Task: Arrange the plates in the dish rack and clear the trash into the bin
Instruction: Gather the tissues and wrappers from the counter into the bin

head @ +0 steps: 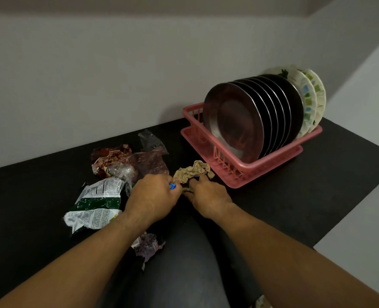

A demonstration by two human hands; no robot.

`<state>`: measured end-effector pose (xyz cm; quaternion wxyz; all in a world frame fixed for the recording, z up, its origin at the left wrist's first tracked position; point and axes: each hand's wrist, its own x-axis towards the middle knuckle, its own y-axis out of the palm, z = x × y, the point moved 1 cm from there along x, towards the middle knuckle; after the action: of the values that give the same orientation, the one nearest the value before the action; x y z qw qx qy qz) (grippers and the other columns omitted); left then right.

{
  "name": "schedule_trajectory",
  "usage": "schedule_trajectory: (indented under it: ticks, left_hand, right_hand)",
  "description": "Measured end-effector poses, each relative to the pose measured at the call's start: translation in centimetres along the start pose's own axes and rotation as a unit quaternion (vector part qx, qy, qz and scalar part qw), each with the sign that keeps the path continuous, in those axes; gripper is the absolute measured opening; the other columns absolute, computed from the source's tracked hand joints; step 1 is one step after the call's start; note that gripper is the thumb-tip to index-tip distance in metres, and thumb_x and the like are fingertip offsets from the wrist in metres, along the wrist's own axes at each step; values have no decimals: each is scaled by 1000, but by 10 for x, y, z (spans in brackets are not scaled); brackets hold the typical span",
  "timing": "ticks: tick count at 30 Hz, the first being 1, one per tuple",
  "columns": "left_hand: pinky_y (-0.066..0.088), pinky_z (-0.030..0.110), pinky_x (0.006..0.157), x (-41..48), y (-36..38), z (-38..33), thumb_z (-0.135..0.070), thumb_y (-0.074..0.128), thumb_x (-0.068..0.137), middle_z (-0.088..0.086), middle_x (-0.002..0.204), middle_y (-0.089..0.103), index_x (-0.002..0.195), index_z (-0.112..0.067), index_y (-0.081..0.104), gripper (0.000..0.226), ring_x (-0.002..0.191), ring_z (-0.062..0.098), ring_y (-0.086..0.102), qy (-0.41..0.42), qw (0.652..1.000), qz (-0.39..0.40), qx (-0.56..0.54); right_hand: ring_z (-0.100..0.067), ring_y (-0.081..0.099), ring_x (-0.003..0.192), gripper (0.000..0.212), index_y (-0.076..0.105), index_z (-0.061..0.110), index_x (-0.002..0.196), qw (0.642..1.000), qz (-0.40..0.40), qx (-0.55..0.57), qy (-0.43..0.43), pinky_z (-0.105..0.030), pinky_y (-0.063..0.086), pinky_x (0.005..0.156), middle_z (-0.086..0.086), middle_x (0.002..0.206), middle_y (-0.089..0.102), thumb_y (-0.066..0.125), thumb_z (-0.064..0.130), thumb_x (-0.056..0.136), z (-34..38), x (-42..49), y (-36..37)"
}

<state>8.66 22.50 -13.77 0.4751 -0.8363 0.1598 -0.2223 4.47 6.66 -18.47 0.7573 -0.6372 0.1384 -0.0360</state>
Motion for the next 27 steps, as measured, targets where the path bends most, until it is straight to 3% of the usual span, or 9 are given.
schedule_trajectory:
  ticks: [5,8,11,14,16,19,22,24,27]
  left_hand:
    - [35,25,44,3,-8,-2,-43,52,90,-4,49,52,56,-21,53,40,45,11,52,5,1000,11,-7]
    - [33,24,44,5,-12,-7,-44,51,90,-4,49,53,56,-21,54,41,45,9,52,14,1000,5,-5]
    - [31,23,43,4,-12,-12,-44,52,90,-6,48,52,56,-23,54,40,44,7,51,19,1000,11,0]
    - [31,22,43,-2,-8,-18,-45,52,91,-6,49,52,57,-23,54,40,44,7,51,26,999,23,11]
    - [32,22,44,-4,-7,-26,-44,51,93,-6,53,54,59,-23,55,40,47,8,52,30,999,35,6]
    - [39,27,49,-3,-8,-42,-42,49,95,-2,58,57,63,-20,59,40,53,13,56,35,997,66,-22]
    - [49,34,54,-6,-5,-61,-40,47,98,2,61,60,68,-16,61,41,56,17,59,28,994,92,-48]
    - [53,37,58,-11,-3,-74,-41,47,98,3,63,62,70,-15,63,41,57,17,60,35,993,101,-52]
    - [48,32,56,-22,2,-99,-40,54,94,0,60,60,66,-15,61,38,56,16,59,40,995,82,-51]
  right_hand:
    - [-22,57,92,43,58,24,98,997,-54,45,17,-35,42,68,-2,110,50,56,65,86,-16,-15,-6]
    - [-12,50,81,32,50,25,73,992,-80,99,16,-29,39,67,8,89,46,63,51,88,-24,-20,-18]
    - [-4,43,70,32,44,29,63,984,-91,156,0,-23,34,62,12,81,41,61,28,89,-26,-29,-23]
    - [-7,51,69,24,46,26,69,978,-90,190,-1,-17,34,55,11,80,48,60,20,88,-31,-42,-18]
    - [-7,58,76,12,53,28,94,971,-43,235,18,-17,43,58,14,88,52,61,20,90,-36,-53,-17]
    - [-6,60,88,35,56,30,127,969,-1,244,38,-24,55,72,11,104,55,60,18,94,-50,-66,-21]
    - [-9,64,84,26,64,25,121,968,3,246,45,-27,55,68,4,104,65,55,18,97,-65,-82,-35]
    - [-18,68,85,16,68,19,106,968,4,248,41,-36,60,72,-3,98,68,53,19,98,-75,-94,-45]
    - [-15,67,81,13,67,22,94,965,-5,261,35,-38,60,75,1,89,67,56,28,98,-94,-115,-60]
